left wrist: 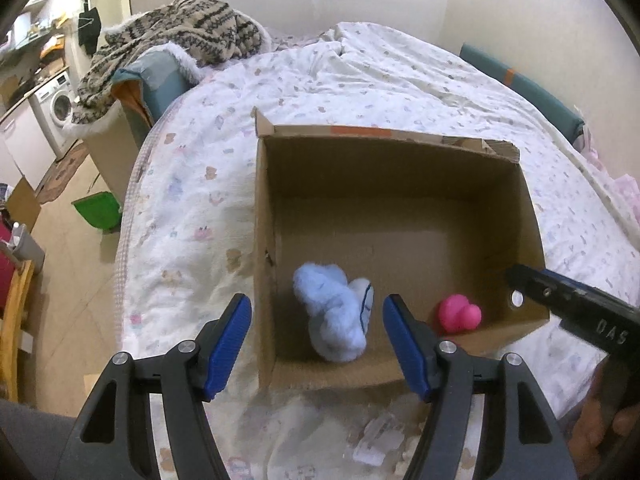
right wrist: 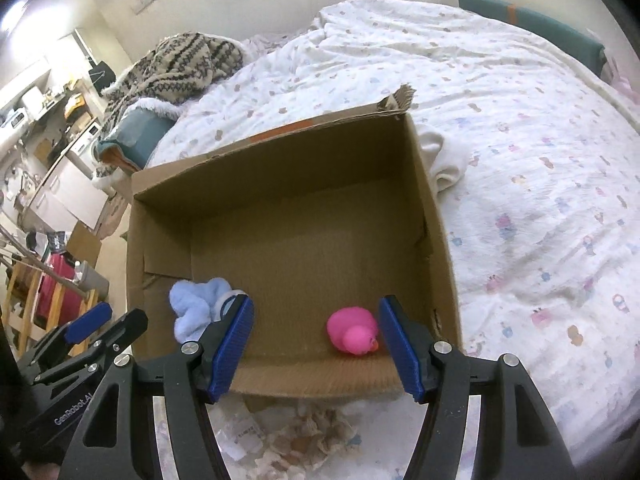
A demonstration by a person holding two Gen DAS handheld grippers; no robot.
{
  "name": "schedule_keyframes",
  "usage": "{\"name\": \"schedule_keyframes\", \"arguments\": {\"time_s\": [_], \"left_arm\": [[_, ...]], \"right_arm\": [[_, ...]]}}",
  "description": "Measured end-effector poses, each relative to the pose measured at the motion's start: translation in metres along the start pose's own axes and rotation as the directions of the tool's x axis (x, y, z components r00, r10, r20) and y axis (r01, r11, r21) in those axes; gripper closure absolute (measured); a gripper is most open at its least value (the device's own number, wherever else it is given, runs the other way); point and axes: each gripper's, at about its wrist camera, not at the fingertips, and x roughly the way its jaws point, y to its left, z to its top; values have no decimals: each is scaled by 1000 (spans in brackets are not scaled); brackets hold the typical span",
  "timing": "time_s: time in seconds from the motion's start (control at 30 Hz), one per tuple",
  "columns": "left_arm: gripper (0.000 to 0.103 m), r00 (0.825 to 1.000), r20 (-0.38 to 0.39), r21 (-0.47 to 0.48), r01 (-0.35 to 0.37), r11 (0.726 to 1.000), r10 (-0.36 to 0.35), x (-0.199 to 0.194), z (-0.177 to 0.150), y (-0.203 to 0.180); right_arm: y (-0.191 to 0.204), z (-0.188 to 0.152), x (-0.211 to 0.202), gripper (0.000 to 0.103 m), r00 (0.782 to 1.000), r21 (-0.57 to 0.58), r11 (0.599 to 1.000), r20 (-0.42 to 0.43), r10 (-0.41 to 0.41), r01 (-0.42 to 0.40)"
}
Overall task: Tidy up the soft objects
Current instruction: 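Withdraw both tools from the box toward the remaining items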
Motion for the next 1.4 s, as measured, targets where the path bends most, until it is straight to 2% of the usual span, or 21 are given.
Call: {"name": "schedule_keyframes", "arguments": {"time_s": [0.4,0.7,0.93,1.13,1.27,1.4], "left_arm": [[38,999,-35,-55,-10,998,8,-16,-30,12],[38,997,-74,-67,-6,998,1,-19,-54,6],[38,992,-125,-72,-2,997,-7,-12,-65,3],[38,986,-169,-86,-13,996,-1,-2,-73,6],[38,965,-251,-93,56,994,-77,13,-81,-1],[38,921,-357,-79,138,987,-157,32,-97,-17]], "right_arm": [[-10,-30,-18,35,1000,34,999,-13,-7,7],[-14,-56,-27,35,1000,52,999,-30,-6,7],[-15,-73,-29,35,999,50,999,-39,1,1],[-29,-78,-24,35,998,122,992,-59,26,-18],[-36,-79,-16,35,996,162,987,-87,29,-15],[-38,-81,-11,35,994,180,984,-106,35,-16]]}}
